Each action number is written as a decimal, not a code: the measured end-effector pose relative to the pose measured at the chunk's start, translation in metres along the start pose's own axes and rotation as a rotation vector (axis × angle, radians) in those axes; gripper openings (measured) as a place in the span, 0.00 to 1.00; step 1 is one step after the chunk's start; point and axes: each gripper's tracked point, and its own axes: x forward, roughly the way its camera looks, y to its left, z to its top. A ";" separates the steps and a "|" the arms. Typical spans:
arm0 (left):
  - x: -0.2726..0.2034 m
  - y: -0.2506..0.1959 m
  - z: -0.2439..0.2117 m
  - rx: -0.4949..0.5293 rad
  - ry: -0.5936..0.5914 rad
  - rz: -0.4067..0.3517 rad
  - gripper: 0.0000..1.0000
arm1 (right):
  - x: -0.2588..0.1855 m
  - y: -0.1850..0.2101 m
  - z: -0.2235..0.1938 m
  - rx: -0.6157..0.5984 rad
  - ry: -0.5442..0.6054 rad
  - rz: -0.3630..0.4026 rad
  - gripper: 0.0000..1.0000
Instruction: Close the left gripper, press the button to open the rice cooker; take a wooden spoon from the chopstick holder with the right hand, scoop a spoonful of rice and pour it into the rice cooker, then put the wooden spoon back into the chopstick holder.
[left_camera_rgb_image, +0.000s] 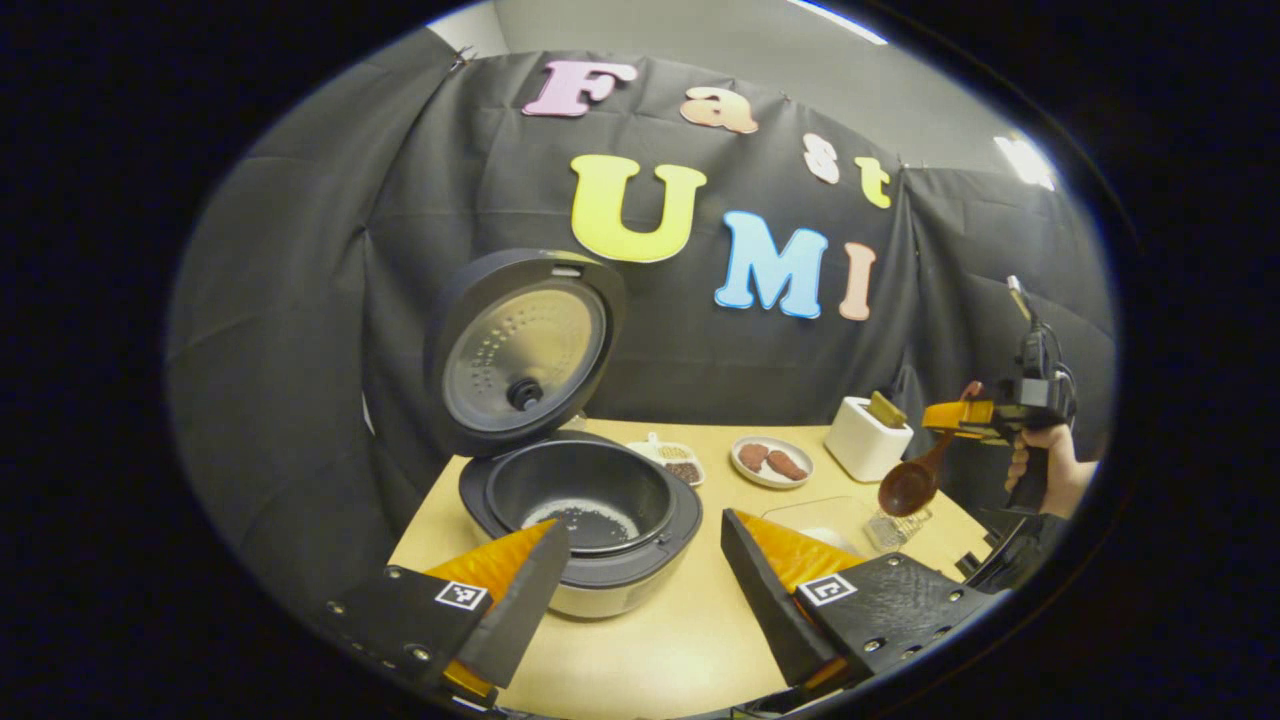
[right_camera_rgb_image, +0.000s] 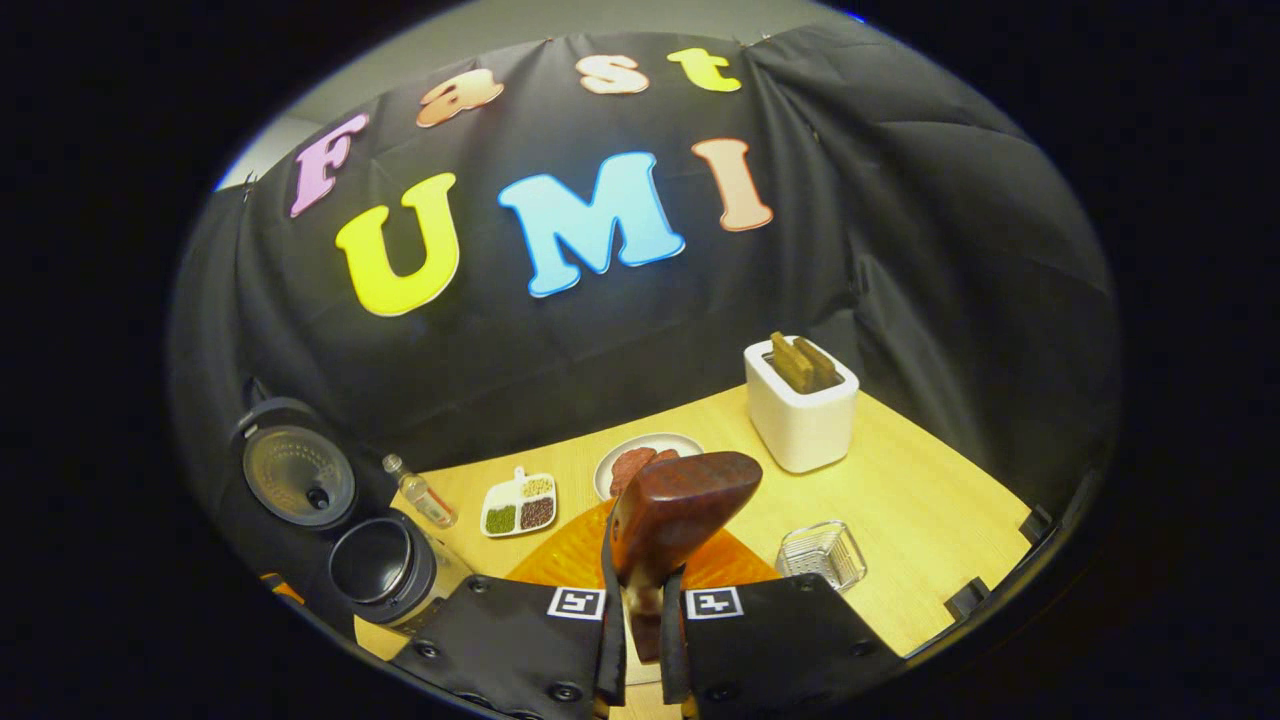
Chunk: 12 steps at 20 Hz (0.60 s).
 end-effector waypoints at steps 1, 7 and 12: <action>0.000 0.005 -0.004 -0.011 0.008 0.010 0.96 | 0.011 0.007 -0.010 -0.020 0.019 0.015 0.15; -0.007 0.023 -0.032 -0.058 0.072 0.058 0.96 | 0.071 0.021 -0.068 -0.059 0.139 0.003 0.15; -0.007 0.024 -0.033 -0.067 0.070 0.088 0.96 | 0.092 0.029 -0.108 -0.056 0.215 0.011 0.15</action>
